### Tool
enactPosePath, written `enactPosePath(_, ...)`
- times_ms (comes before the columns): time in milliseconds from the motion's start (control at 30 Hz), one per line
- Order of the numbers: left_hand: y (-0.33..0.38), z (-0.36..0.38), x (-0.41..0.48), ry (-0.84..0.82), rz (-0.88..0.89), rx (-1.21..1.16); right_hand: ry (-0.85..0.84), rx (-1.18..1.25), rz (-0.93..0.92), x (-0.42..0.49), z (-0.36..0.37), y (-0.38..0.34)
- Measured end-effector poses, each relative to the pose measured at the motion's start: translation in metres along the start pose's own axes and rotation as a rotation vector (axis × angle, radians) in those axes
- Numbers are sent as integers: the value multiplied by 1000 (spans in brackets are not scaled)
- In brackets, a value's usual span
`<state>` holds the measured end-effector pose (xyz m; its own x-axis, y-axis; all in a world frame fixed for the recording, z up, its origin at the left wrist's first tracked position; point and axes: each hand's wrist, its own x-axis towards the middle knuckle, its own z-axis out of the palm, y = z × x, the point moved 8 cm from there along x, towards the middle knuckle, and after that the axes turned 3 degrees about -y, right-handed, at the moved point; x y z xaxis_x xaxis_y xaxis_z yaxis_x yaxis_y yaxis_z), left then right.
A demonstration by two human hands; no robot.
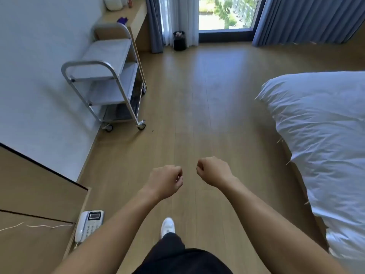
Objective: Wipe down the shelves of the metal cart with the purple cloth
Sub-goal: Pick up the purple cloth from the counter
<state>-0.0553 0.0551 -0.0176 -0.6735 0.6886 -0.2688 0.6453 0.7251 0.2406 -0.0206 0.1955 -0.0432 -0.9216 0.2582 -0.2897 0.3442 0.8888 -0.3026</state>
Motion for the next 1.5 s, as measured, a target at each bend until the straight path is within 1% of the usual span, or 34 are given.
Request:
enactPosePath(100,-11,-9,14,101,39,12,69,47,-13,17,-7,1)
enactPosePath(200,-24,-20,33,160,38,30,113,60,-27,40,-14,-4)
enactPosePath(367,-69,-55,87,310,-16,18,315,65,-150,100,-46,-30)
enactPosePath(467,-104,-86,124,382,-37,-48,308,53,-182,148,-65,-47)
enactPosePath(600,-137,-125,177,419,-7,-53,332,96,-142,215,-100,-57)
enactPosePath(700,-149,-142,222,374,12,-53,394,164,-142,254,-127,-59)
enactPosePath(800,-152,-160,268,378,33,-53,437,194,-157,289,-143,-55)
enactPosePath(900,-153,-169,320,346,56,-55,390,227,-102,334,-148,-36)
enactPosePath(967,-151,-172,360,298,69,-47,284,225,-70,372,-146,-19)
enactPosePath(1067,-150,-177,430,231,90,-40,67,189,-27,437,-142,11)
enactPosePath(1133,-151,-185,478,210,91,-30,7,156,-24,484,-152,28)
enactPosePath(1300,-166,-232,574,218,19,-72,2,115,-53,595,-212,54)
enactPosePath(1433,-183,-263,637,209,-28,-105,80,77,-100,666,-258,57)
enactPosePath(1500,-193,-270,666,178,-49,-105,94,92,-114,696,-272,56)
